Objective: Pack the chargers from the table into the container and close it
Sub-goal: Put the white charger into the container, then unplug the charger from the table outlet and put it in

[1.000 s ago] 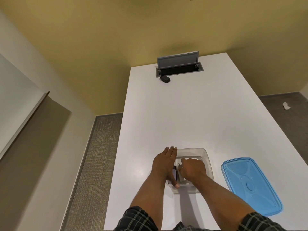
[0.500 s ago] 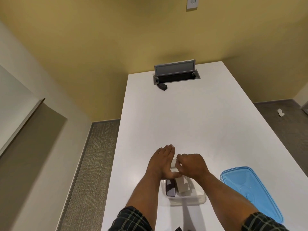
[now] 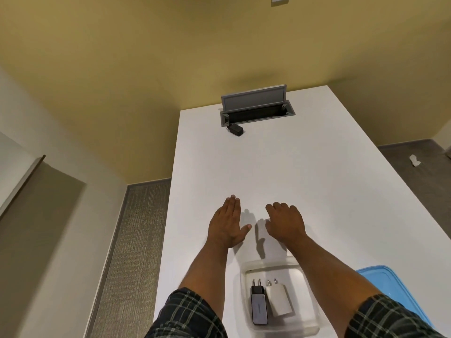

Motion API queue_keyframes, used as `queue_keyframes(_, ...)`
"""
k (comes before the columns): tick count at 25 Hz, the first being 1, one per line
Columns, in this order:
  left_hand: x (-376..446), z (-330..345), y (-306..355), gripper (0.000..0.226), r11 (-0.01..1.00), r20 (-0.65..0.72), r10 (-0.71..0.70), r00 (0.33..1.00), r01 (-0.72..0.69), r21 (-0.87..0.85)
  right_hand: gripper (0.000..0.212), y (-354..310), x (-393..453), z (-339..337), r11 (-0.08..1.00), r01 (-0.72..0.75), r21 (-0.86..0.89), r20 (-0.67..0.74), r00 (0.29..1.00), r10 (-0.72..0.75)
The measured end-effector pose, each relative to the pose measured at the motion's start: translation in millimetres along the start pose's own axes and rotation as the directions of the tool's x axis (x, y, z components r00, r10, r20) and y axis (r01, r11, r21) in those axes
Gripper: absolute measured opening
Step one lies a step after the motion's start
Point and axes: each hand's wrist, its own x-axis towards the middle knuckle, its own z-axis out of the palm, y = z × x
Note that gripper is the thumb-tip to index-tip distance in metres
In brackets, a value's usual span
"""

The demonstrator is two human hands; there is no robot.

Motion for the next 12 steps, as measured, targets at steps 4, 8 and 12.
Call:
queue_keyframes(4,36.5,12.1,-17.6,0.108,0.999,0.013,-0.031,0.999,0.031,-0.042,0.045,3.8,43.2,11.6,0.999,-0.014,0.043,0.035,0.999,0.013)
queue_keyframes(8,72.7,26.0,-31.6,0.107,0.993,-0.012,-0.065,0.998,0.063,-0.104,0.066,4.6,95.6,15.2,0.979,-0.048,0.198,0.107,0.994,0.028)
queue_keyframes(12,108.0,45.3,-47.0,0.103,0.981,-0.022,-0.099,0.995,0.094,-0.169,0.078,8.5,149.8,23.7,0.943,-0.102,0.317,0.16,0.986,0.053)
